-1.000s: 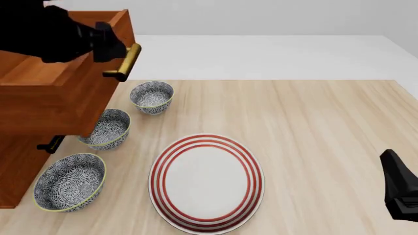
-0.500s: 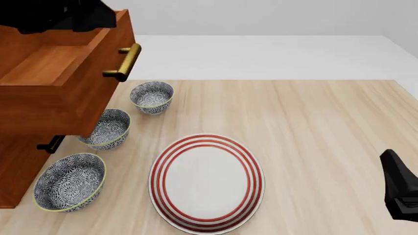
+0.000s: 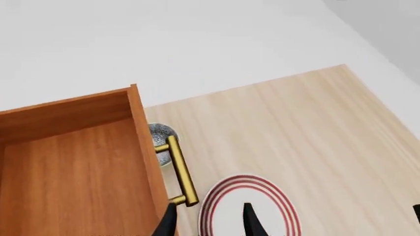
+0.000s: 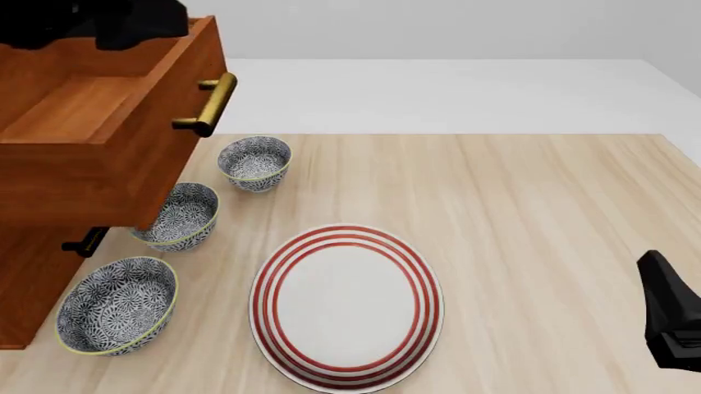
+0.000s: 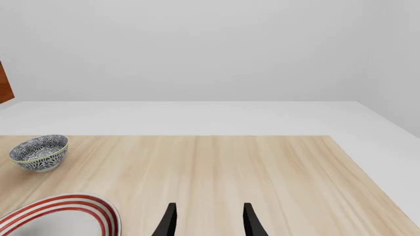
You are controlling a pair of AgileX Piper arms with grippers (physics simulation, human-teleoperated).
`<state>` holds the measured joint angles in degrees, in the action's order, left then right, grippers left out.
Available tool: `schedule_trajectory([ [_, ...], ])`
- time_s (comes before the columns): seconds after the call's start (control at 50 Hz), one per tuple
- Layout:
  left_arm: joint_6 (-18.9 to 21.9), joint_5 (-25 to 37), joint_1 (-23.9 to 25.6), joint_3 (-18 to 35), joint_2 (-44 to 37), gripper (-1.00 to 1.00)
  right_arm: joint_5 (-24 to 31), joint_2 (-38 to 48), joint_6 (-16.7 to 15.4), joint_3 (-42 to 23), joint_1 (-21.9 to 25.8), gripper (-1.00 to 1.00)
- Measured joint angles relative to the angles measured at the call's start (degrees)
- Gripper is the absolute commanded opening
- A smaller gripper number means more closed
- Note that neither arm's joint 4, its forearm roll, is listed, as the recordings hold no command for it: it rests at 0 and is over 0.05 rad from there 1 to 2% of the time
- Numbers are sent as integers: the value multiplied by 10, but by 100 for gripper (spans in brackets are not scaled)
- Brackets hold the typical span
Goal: Open the top drawer of the cabinet.
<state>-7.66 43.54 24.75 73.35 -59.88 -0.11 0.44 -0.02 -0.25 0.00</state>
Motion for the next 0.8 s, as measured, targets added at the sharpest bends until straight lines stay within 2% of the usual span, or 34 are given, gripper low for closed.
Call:
schedule_trajectory([
  [0.8,0,2,66,-35,66,100,0,0,0,0,0,100],
])
